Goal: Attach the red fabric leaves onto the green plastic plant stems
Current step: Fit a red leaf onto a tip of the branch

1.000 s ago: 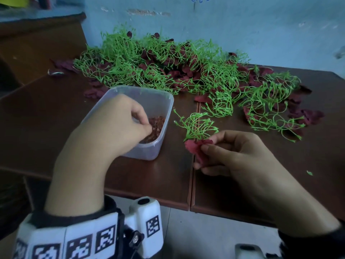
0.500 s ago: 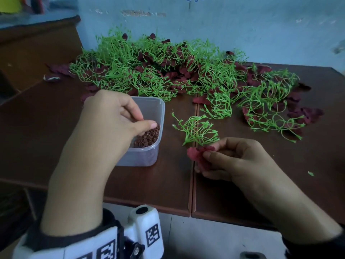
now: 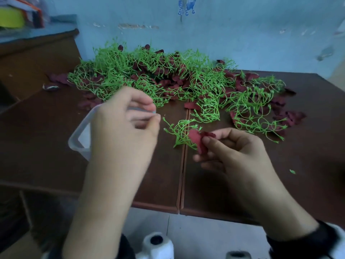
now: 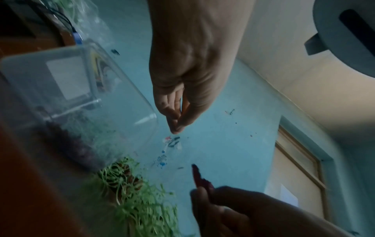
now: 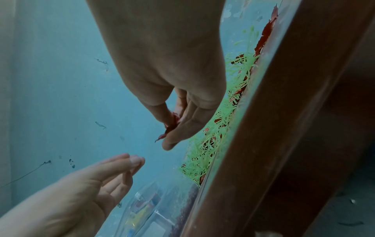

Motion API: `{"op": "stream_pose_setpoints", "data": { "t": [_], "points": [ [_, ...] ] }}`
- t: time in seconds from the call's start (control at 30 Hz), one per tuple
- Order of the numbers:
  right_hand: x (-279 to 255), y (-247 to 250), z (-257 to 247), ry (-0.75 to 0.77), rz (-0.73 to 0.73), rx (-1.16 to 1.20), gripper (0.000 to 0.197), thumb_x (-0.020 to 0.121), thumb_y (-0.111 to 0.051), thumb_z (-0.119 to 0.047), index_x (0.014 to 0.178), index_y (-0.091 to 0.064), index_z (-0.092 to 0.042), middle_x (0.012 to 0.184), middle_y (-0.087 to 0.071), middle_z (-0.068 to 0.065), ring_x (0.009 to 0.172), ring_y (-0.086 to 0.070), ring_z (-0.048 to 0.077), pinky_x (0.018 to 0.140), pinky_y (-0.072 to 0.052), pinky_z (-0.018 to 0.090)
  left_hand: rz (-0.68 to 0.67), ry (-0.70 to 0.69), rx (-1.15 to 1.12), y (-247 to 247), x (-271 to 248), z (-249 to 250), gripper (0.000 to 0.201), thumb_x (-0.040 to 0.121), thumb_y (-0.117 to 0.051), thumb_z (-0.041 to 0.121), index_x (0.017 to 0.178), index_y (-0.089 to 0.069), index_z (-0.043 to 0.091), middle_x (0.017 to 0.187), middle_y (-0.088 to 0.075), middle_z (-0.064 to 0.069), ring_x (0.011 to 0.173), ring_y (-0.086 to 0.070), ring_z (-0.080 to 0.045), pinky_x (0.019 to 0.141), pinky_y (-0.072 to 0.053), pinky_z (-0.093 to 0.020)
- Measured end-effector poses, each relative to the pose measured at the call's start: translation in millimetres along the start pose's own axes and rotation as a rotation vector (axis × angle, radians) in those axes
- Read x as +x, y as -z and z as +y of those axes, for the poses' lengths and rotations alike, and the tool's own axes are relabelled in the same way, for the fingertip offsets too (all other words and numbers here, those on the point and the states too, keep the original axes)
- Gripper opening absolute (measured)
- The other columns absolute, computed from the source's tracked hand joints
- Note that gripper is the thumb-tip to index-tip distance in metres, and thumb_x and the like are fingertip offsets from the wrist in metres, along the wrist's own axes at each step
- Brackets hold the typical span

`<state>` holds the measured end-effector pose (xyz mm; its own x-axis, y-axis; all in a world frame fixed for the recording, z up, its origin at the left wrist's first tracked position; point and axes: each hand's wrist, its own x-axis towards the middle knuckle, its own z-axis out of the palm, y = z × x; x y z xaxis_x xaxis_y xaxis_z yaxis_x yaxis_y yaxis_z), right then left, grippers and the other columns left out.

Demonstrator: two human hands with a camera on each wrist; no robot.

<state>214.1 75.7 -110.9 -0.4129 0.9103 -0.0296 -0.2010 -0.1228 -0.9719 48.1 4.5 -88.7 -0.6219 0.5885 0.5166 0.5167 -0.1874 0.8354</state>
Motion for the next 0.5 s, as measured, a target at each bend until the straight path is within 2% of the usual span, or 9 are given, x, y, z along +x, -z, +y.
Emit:
{"op": "stream_pose_setpoints", "data": {
  "t": [0.07,0.2,0.27,0.33,0.37,0.43,0.5],
  "points": [
    [0.7,-0.9,2.2,-0.014,-0.007,-0.003,0.008,0.091,-0.064,0.0,0.085,-0.06,-0.003,0.067,-0.07,0.014,0.058,-0.072,0.024,0.048,-0.055,0.025,-0.046,-0.064,0.022,-7.7,-12.4,8.2,0.038,0.082,-0.077,-0.001,0.086,-0.062,0.033,0.084,-0.072,0.011,0.08,-0.073,-0.003,0.067,-0.053,-0.015],
    [3.5,0.1,4.4,-0.017,-0.01,0.069,0.009,0.091,-0.062,0.004,0.084,-0.058,0.0,0.063,-0.069,0.013,0.056,-0.071,0.023,0.051,-0.056,0.024,-0.096,-0.039,-0.051,-26.0,-31.2,16.1,0.027,0.084,-0.079,0.005,0.09,-0.063,0.025,0.081,-0.071,0.009,0.078,-0.072,-0.006,0.064,-0.054,-0.015],
    [3.6,4.1,3.9,-0.022,-0.009,0.109,0.009,0.091,-0.062,0.005,0.083,-0.059,0.001,0.064,-0.069,0.013,0.06,-0.071,0.023,0.056,-0.059,0.027,-0.168,0.011,-0.144,-36.9,-44.5,17.7,0.025,0.085,-0.077,0.004,0.09,-0.063,0.024,0.082,-0.071,0.006,0.078,-0.072,-0.01,0.064,-0.058,-0.022],
    [3.1,8.9,3.6,-0.024,0.001,0.118,0.006,0.089,-0.064,0.004,0.084,-0.062,0.001,0.068,-0.07,0.014,0.064,-0.07,0.023,0.059,-0.059,0.028,-0.231,0.082,-0.208,-43.5,-53.0,14.0,0.021,0.087,-0.075,0.0,0.087,-0.065,0.019,0.082,-0.073,0.003,0.079,-0.074,-0.012,0.071,-0.062,-0.031],
    [3.0,11.4,3.4,-0.017,0.007,0.108,0.004,0.088,-0.066,0.003,0.085,-0.064,0.001,0.07,-0.071,0.015,0.064,-0.07,0.023,0.059,-0.059,0.028,-0.243,0.105,-0.223,-45.8,-56.0,9.8,0.02,0.088,-0.074,-0.002,0.085,-0.066,0.016,0.082,-0.074,0.002,0.08,-0.075,-0.012,0.074,-0.063,-0.032],
    [2.3,15.2,3.4,0.0,0.007,0.065,0.005,0.085,-0.069,0.004,0.086,-0.067,-0.001,0.074,-0.073,0.015,0.067,-0.07,0.024,0.065,-0.06,0.031,-0.253,0.135,-0.249,-48.1,-61.0,3.7,0.022,0.087,-0.073,-0.006,0.082,-0.067,0.015,0.082,-0.075,0.002,0.082,-0.075,-0.012,0.076,-0.061,-0.027],
    [1.7,17.2,5.3,0.023,0.03,-0.005,0.009,0.082,-0.073,0.005,0.088,-0.068,0.0,0.08,-0.074,0.018,0.073,-0.071,0.029,0.077,-0.06,0.041,-0.256,0.15,-0.282,-48.1,-63.7,-0.4,0.026,0.085,-0.073,-0.009,0.081,-0.068,0.016,0.081,-0.075,0.003,0.081,-0.075,-0.011,0.075,-0.058,-0.022]
  ]
}}
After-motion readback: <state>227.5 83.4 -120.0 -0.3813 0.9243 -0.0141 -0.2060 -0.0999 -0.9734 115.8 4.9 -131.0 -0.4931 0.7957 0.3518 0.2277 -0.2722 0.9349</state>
